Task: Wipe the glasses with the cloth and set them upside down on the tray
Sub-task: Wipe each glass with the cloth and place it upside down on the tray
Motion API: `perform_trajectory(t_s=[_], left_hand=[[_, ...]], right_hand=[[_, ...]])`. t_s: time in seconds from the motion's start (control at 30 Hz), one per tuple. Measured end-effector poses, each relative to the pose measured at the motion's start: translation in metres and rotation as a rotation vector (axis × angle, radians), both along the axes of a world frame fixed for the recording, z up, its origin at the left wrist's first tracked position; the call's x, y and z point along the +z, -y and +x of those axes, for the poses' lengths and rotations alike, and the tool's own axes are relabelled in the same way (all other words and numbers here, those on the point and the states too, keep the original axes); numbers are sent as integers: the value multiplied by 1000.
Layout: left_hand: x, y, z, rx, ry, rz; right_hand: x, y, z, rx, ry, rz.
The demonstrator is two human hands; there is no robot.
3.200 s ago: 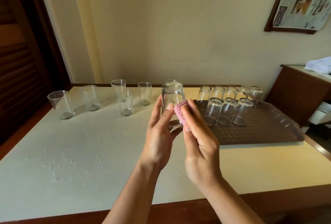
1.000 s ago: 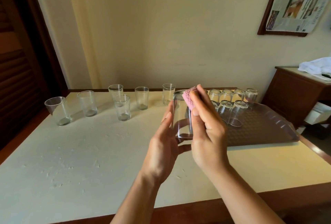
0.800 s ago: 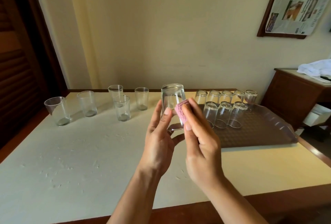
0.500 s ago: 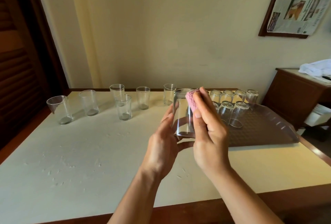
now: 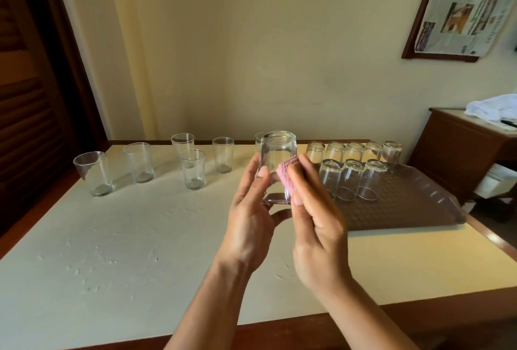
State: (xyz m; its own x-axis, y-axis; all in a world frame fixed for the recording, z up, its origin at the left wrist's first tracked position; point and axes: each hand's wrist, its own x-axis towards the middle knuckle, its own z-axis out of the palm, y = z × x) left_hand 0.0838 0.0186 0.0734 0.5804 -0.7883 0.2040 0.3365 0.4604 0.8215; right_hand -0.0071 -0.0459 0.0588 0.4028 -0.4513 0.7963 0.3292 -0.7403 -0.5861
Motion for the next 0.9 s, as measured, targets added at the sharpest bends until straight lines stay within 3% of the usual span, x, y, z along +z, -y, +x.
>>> perform_trajectory(t_s=[0.23,0.47,0.67,0.9], left_hand=[[-3,-2,-9,-134,13,35],[-3,1,-6,17,21,19],[-5,1,-10,-132,40,54],[-4,5,-9,7,53,-6]], right_hand=[[19,15,5,-68,59,-6],[-2,1,-3,-23,3,-27],[18,17,1,-91,63,-17],[3,6,-4,-22,37,-18]])
